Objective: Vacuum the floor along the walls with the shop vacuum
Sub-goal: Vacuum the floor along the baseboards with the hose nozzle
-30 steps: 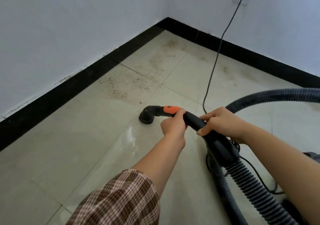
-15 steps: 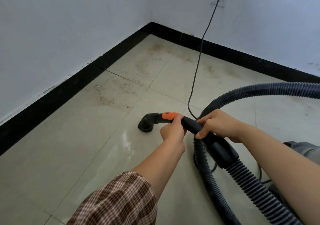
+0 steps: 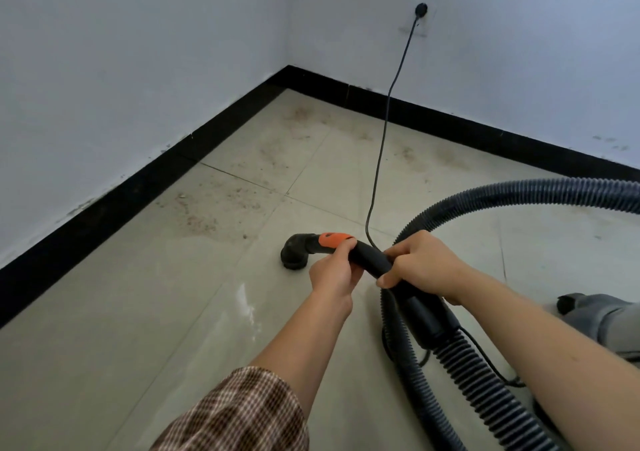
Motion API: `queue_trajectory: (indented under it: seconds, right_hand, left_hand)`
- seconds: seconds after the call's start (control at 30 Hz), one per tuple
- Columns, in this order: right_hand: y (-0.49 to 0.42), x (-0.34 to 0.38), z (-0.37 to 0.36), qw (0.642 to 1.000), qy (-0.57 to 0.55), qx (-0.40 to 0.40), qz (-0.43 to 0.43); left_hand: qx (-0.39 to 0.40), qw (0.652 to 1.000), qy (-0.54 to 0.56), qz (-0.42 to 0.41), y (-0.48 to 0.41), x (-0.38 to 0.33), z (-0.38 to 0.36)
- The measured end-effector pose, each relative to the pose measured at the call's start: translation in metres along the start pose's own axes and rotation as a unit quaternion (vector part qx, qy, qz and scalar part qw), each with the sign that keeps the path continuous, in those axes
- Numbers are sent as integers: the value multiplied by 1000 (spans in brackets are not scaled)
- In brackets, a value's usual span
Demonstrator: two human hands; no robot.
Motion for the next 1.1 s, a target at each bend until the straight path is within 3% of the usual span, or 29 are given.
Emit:
queue_trajectory:
  seconds: [1.1]
  right_hand:
    - [-32,89,-65,999,-39,-8,37]
  left_hand:
    - [-37,996,18,-73,-68,-75,63]
Point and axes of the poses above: each hand's wrist, its own y-axis away from the middle knuckle, its own z-axis out of the back of the hand, x = y × z, the point moved 6 cm from there along -y, towards the middle knuckle, and after that the axes turned 12 degrees about -z, right-handed, at the moved point
